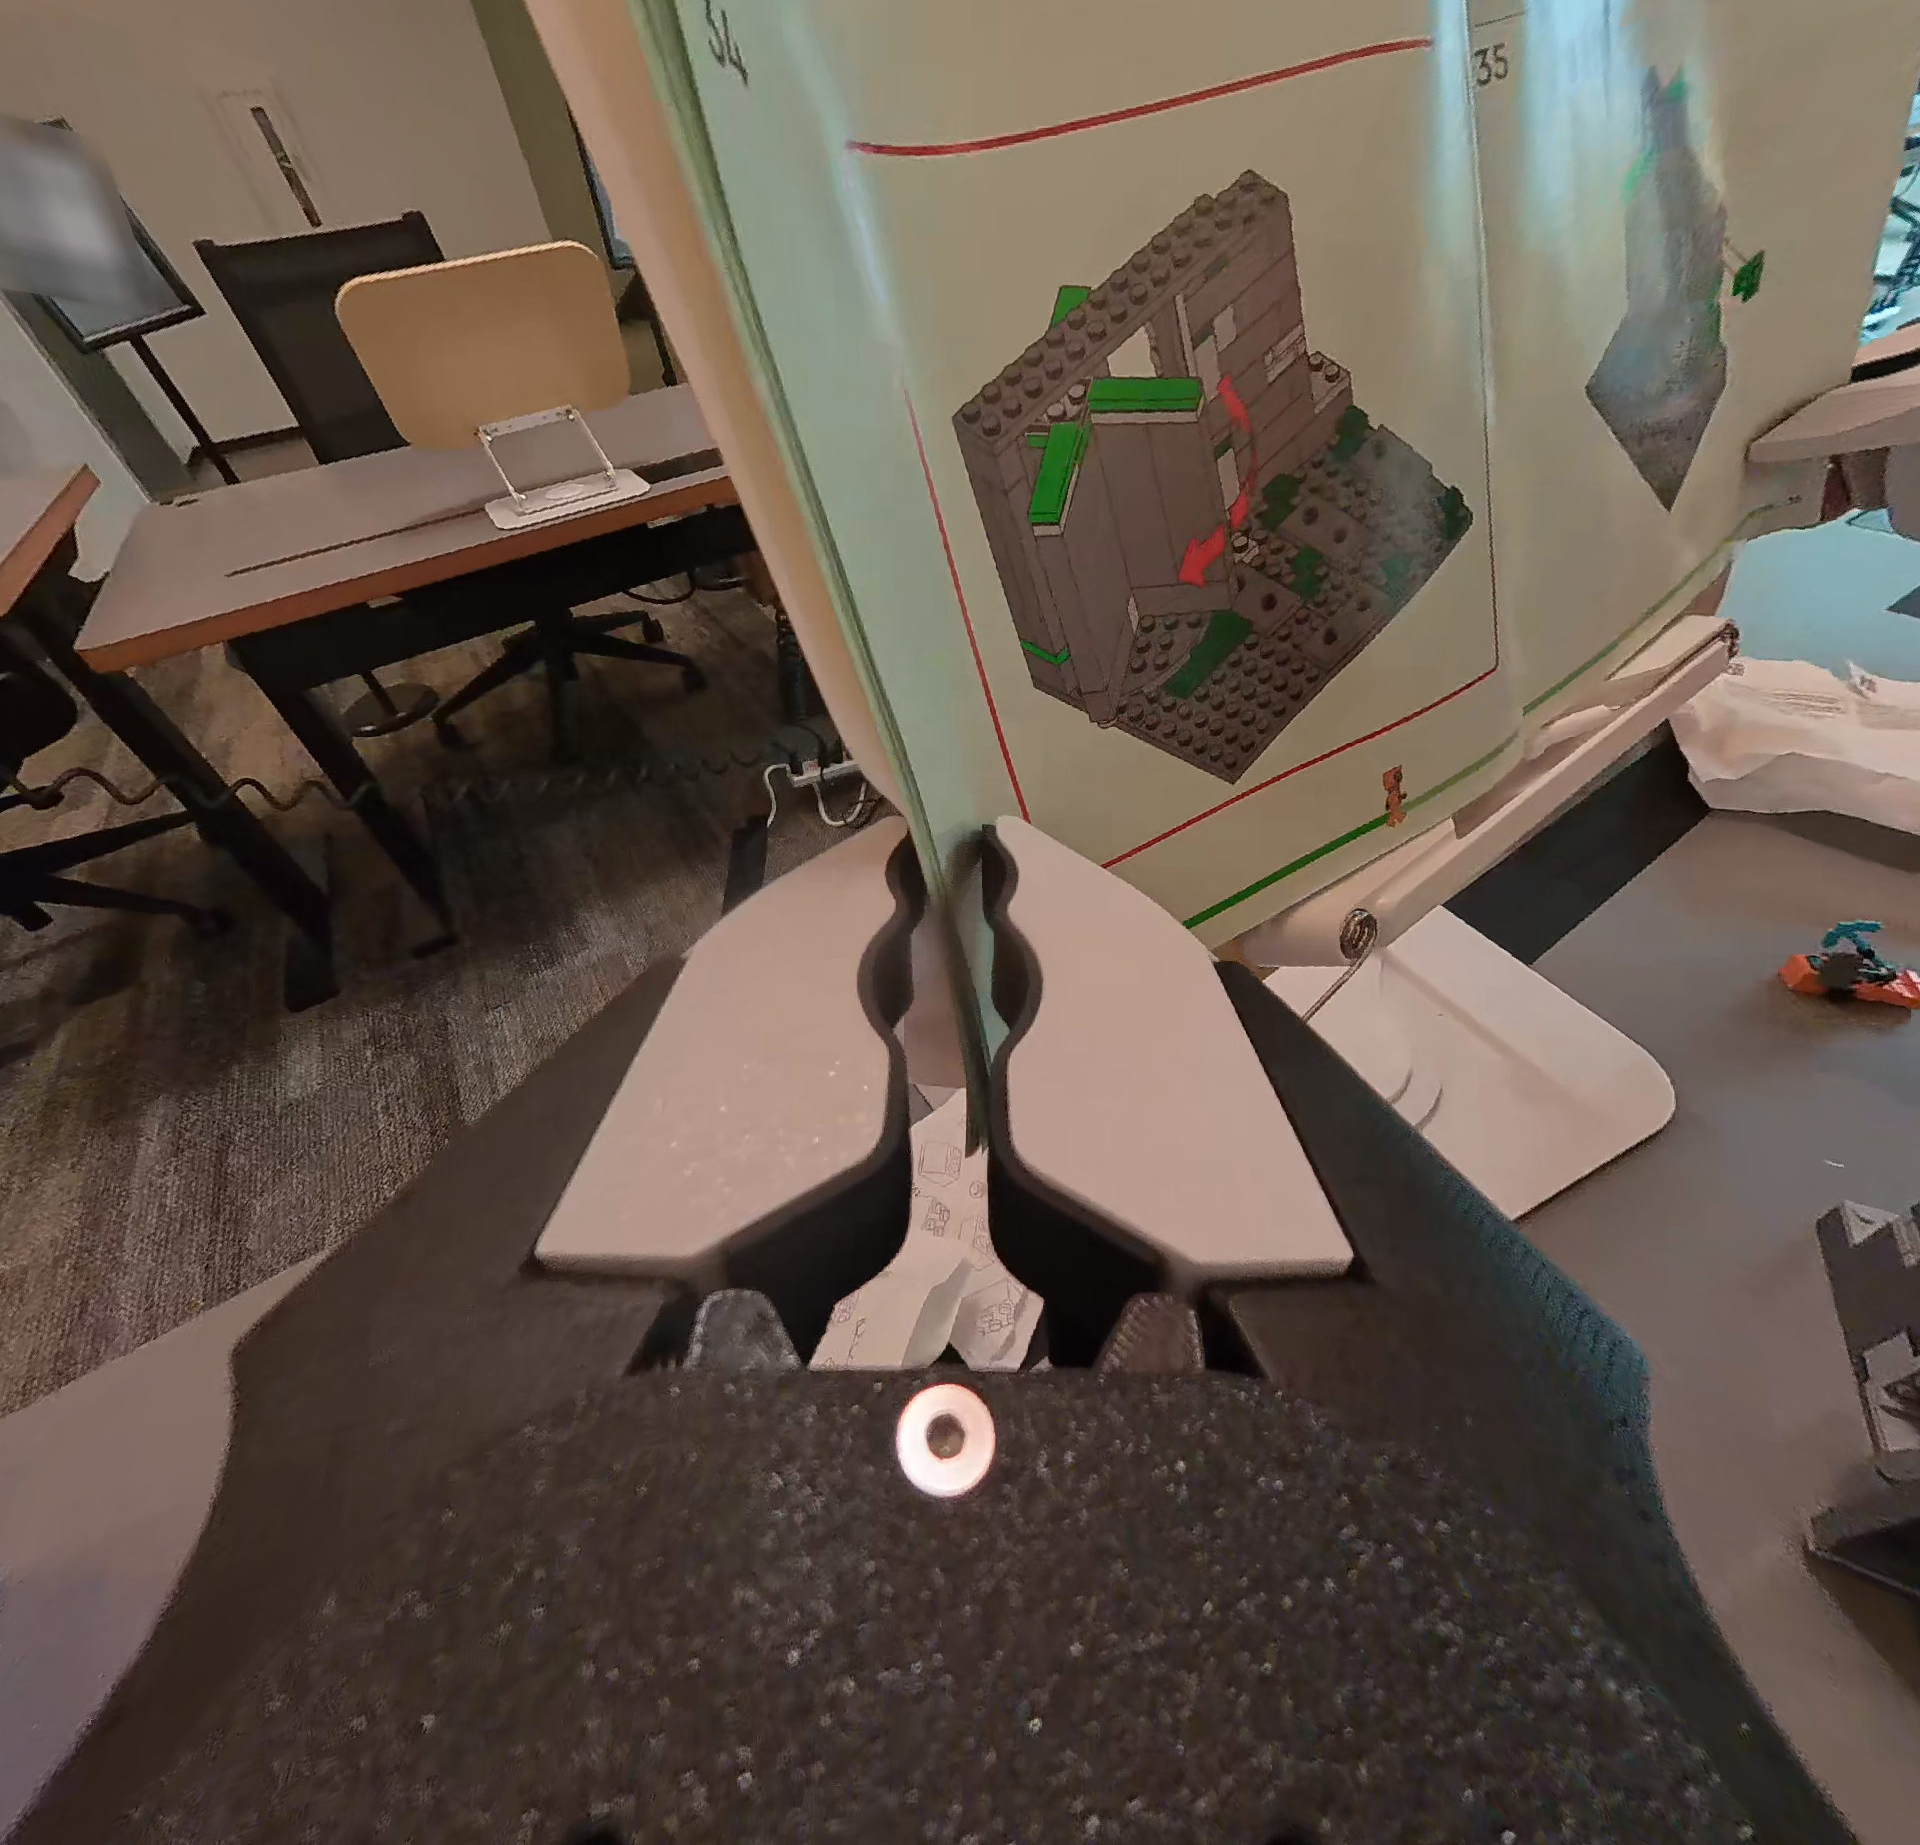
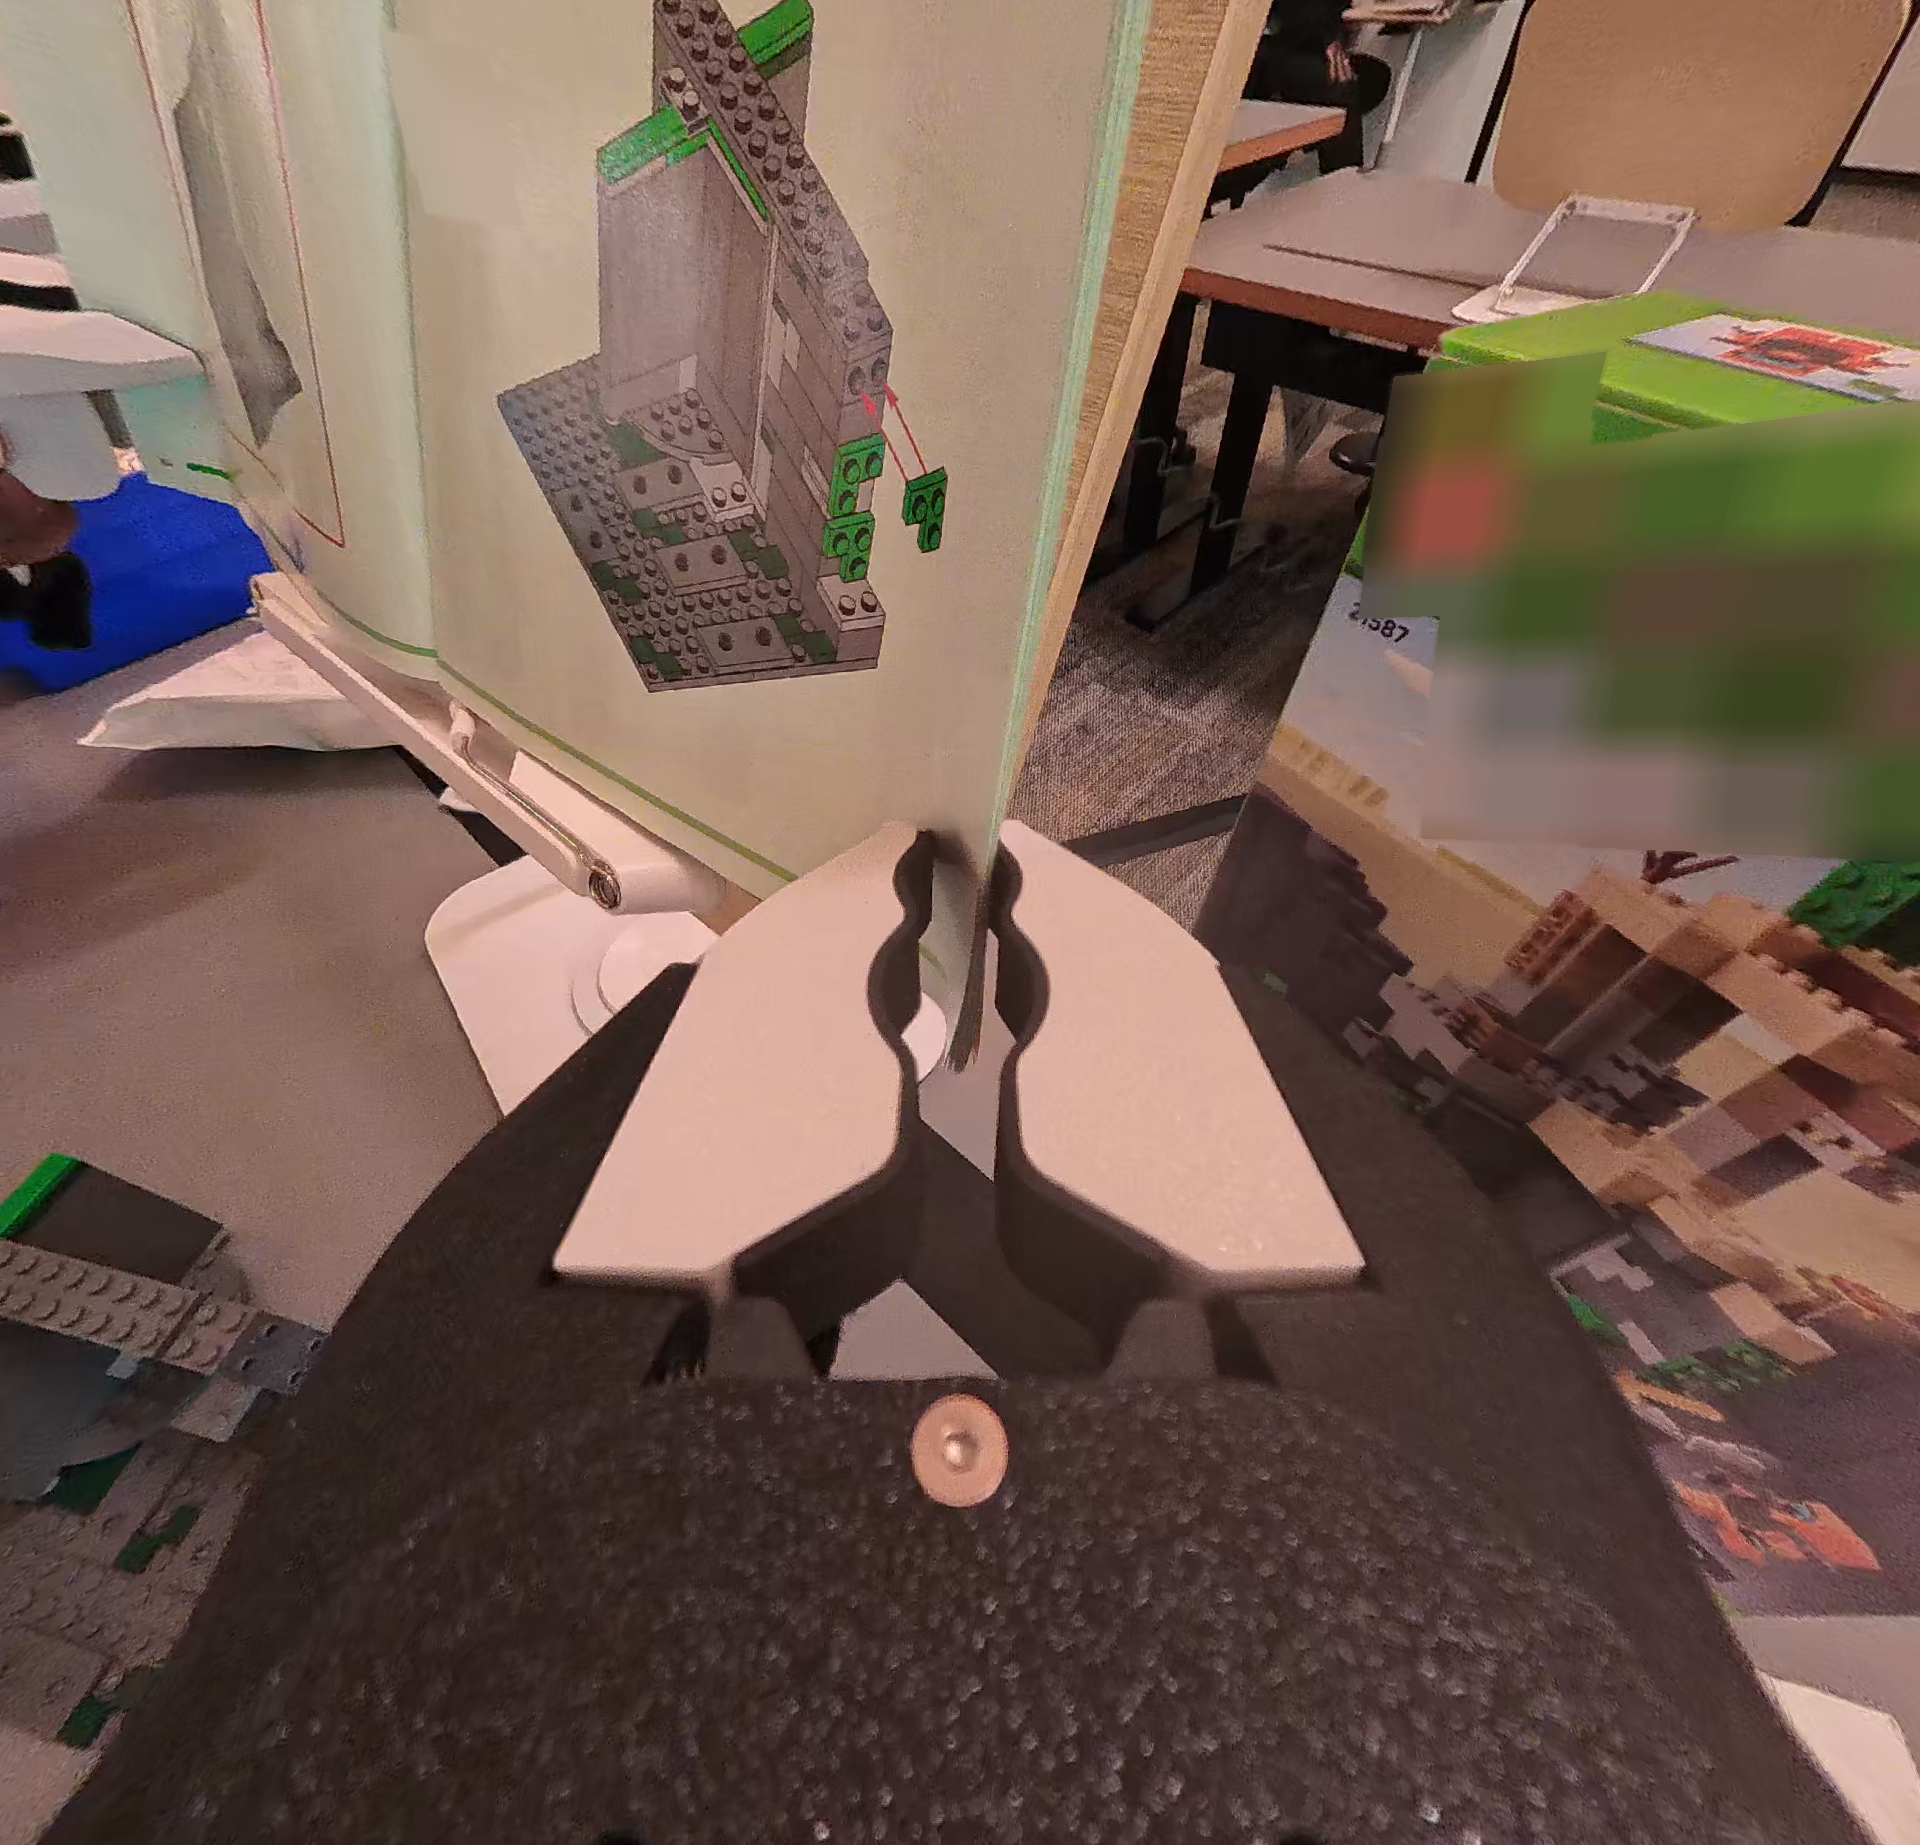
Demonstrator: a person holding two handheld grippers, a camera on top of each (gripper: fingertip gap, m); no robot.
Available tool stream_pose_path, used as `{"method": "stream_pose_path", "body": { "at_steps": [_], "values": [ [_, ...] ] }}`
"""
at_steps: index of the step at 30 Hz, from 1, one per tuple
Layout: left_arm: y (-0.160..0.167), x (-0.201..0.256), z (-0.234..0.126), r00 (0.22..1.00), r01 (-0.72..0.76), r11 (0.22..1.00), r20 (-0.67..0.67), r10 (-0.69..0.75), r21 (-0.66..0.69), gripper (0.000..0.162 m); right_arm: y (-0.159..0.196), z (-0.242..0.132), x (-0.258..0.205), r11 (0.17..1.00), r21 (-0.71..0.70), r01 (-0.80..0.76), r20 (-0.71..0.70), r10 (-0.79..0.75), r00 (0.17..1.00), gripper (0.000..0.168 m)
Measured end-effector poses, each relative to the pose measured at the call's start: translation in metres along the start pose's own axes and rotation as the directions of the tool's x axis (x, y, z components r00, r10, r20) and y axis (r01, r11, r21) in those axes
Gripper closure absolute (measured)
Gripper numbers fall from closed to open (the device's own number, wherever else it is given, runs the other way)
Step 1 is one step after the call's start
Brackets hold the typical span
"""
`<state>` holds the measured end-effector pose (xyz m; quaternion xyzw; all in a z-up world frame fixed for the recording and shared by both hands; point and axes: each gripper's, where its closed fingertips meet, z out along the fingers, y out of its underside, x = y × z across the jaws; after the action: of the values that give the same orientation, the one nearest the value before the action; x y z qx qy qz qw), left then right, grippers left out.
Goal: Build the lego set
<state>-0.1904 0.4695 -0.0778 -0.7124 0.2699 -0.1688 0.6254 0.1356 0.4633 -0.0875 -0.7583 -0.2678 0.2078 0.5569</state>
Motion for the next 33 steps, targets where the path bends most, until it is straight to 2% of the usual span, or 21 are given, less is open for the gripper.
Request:
{"method": "stream_pose_path", "body": {
  "at_steps": [8, 15, 19, 24, 28, 30, 33],
  "values": [
    [0.004, -0.003, -0.008, 1.0, -0.025, 0.998, -0.005, 0.025, 0.059, 0.14, 0.002, -0.003, 0.0, 0.999, 0.018, 0.035, -0.024, -0.035, 0.999, 0.158],
    [0.014, -0.008, -0.018, 0.997, -0.079, 0.996, 0.006, 0.079, 0.039, 0.136, 0.004, -0.005, 0.003, 0.998, 0.047, 0.039, -0.041, -0.037, 0.998, 0.15],
    [0.016, -0.015, -0.029, 0.996, -0.077, 0.996, 0.047, 0.075, 0.033, 0.136, 0.0, -0.011, 0.005, 0.997, 0.074, 0.034, -0.049, -0.031, 0.998, 0.141],
    [0.012, -0.024, -0.052, 0.99, -0.06, 0.997, 0.133, 0.053, 0.044, 0.14, -0.014, -0.034, 0.012, 0.989, 0.146, 0.023, -0.106, -0.008, 0.994, 0.131],
    [0.006, 0.001, -0.068, 0.99, -0.089, 0.994, 0.12, 0.08, 0.07, 0.147, -0.02, -0.052, 0.004, 0.98, 0.157, 0.125, -0.199, -0.092, 0.976, 0.135],
    [0.005, 0.023, -0.068, 0.992, -0.102, 0.992, 0.082, 0.096, 0.077, 0.149, -0.02, -0.05, -0.017, 0.969, 0.138, 0.206, -0.189, -0.179, 0.966, 0.141],
    [0.008, 0.057, -0.058, 0.993, -0.115, 0.992, 0.023, 0.114, 0.057, 0.154, -0.014, -0.027, -0.06, 0.935, 0.07, 0.349, -0.129, -0.338, 0.932, 0.155]
  ]
}}
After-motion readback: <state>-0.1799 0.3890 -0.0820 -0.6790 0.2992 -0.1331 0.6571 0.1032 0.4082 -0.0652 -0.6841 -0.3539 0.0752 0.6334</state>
